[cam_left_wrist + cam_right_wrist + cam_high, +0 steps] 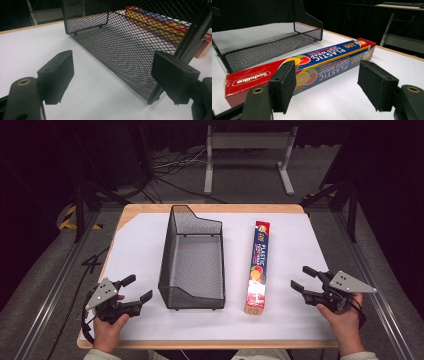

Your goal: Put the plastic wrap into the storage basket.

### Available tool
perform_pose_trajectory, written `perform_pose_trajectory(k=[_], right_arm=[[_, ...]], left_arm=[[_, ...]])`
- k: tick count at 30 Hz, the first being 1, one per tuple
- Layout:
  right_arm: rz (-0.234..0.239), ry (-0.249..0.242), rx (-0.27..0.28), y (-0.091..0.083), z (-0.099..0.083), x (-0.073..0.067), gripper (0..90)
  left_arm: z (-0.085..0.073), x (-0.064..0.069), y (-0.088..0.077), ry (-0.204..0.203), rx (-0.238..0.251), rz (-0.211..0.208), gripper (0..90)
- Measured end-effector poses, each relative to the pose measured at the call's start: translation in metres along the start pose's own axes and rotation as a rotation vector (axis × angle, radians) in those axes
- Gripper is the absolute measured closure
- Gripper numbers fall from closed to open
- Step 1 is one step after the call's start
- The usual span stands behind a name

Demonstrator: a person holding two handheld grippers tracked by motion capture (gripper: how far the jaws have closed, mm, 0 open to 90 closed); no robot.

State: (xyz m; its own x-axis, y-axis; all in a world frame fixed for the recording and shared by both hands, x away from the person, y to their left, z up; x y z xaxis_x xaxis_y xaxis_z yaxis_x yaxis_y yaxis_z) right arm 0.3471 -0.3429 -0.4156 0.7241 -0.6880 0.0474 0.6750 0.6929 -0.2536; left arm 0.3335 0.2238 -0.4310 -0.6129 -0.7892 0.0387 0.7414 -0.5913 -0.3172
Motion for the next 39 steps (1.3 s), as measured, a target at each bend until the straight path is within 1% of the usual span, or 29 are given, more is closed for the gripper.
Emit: perform_pose_trajectory(k=[3, 4, 6, 8, 10, 11, 13, 14, 15, 16, 17, 19, 20, 21, 23, 25, 27, 29, 30, 31, 32, 34, 35, 39], right_arm=[[-0.006, 0.002, -0.018, 0.001, 0.001, 0.000, 31.6], [-0.009, 0.012, -0.035, 0.002, 0.001, 0.000, 31.6], [0.029, 0.049, -0.032, 0.003, 0.001, -0.001, 31.7], [0.042, 0.053, -0.051, 0.005, 0.003, -0.002, 32.9], [0.052, 0.053, -0.059, 0.007, 0.006, -0.005, 39.9], [0.070, 0.068, -0.078, 0.008, 0.008, -0.007, 46.5], [0.083, 0.082, -0.113, 0.009, 0.011, -0.010, 51.7], [0.083, 0.075, -0.128, 0.010, 0.014, -0.012, 58.2], [0.093, 0.074, -0.154, 0.010, 0.016, -0.013, 66.5], [0.103, 0.076, -0.169, 0.010, 0.017, -0.014, 71.0], [0.103, 0.076, -0.169, 0.010, 0.017, -0.014, 71.0], [0.116, 0.071, -0.202, 0.011, 0.020, -0.017, 81.7], [0.120, 0.060, -0.231, 0.012, 0.023, -0.019, 88.9], [0.120, 0.060, -0.231, 0.012, 0.023, -0.019, 88.9], [0.112, 0.057, -0.262, 0.014, 0.026, -0.021, 90.0], [0.133, 0.070, -0.295, 0.019, 0.034, -0.026, 90.0], [0.135, 0.070, -0.298, 0.020, 0.036, -0.026, 90.0], [0.165, 0.089, -0.306, 0.024, 0.044, -0.029, 90.0], [0.165, 0.089, -0.306, 0.024, 0.044, -0.029, 90.0], [0.175, 0.084, -0.326, 0.027, 0.049, -0.030, 90.0], [0.175, 0.084, -0.326, 0.027, 0.049, -0.030, 90.0], [0.177, 0.070, -0.347, 0.031, 0.054, -0.031, 90.0], [0.183, 0.071, -0.360, 0.032, 0.057, -0.032, 90.0], [0.195, 0.038, -0.394, 0.040, 0.069, -0.035, 90.0]], left_arm=[[0.000, -0.001, 0.000, 0.001, -0.002, 0.003, 19.3], [0.000, -0.001, 0.000, 0.002, -0.002, 0.005, 19.3], [0.000, -0.001, 0.000, 0.005, -0.006, 0.011, 19.4], [-0.001, -0.001, 0.000, 0.000, -0.011, 0.017, 19.3], [-0.002, -0.001, 0.001, 0.003, -0.017, 0.018, 19.4], [-0.002, -0.001, 0.001, 0.000, -0.019, 0.018, 19.4], [-0.003, -0.001, 0.001, 0.009, -0.022, 0.023, 19.4], [-0.003, -0.001, 0.001, 0.003, -0.019, 0.025, 19.4], [-0.002, -0.001, 0.001, 0.001, -0.018, 0.025, 19.4], [-0.002, -0.001, 0.001, 0.002, -0.020, 0.024, 19.4], [-0.002, -0.001, 0.001, 0.002, -0.020, 0.024, 19.6], [-0.003, -0.001, 0.001, 0.011, -0.022, 0.027, 19.7], [-0.003, 0.000, 0.001, 0.008, -0.019, 0.029, 20.1], [-0.003, 0.000, 0.001, 0.008, -0.017, 0.034, 20.1], [-0.002, 0.000, 0.000, 0.017, -0.018, 0.037, 20.2], [-0.003, 0.001, 0.001, 0.013, -0.020, 0.036, 20.3], [-0.003, 0.001, 0.001, 0.011, -0.022, 0.035, 20.3], [-0.003, 0.001, 0.001, 0.012, -0.021, 0.037, 21.2], [-0.003, 0.001, 0.000, 0.014, -0.022, 0.038, 21.2], [-0.003, 0.001, 0.000, 0.017, -0.023, 0.038, 21.6], [-0.003, 0.001, 0.000, 0.017, -0.023, 0.038, 21.6], [-0.003, 0.001, 0.000, 0.017, -0.026, 0.037, 21.7], [-0.003, 0.001, 0.000, 0.022, -0.029, 0.036, 21.8], [-0.004, 0.001, 0.000, 0.022, -0.031, 0.038, 21.9]])
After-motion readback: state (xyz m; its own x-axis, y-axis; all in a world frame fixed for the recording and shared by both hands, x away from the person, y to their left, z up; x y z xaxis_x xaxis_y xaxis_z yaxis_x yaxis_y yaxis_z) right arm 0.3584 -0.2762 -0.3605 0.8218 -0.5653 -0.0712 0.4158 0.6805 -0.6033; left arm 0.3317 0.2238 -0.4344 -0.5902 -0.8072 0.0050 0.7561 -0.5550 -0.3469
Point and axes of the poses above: each handheld gripper's, and its own axes: y roughly forward along the jaws, z roughly out of its top, x roughly to its right, the point moved 3 cm from there along y, roughly forward along the jaws, and after that the axes turned 5 degrees about z, right-handed, at the moved point
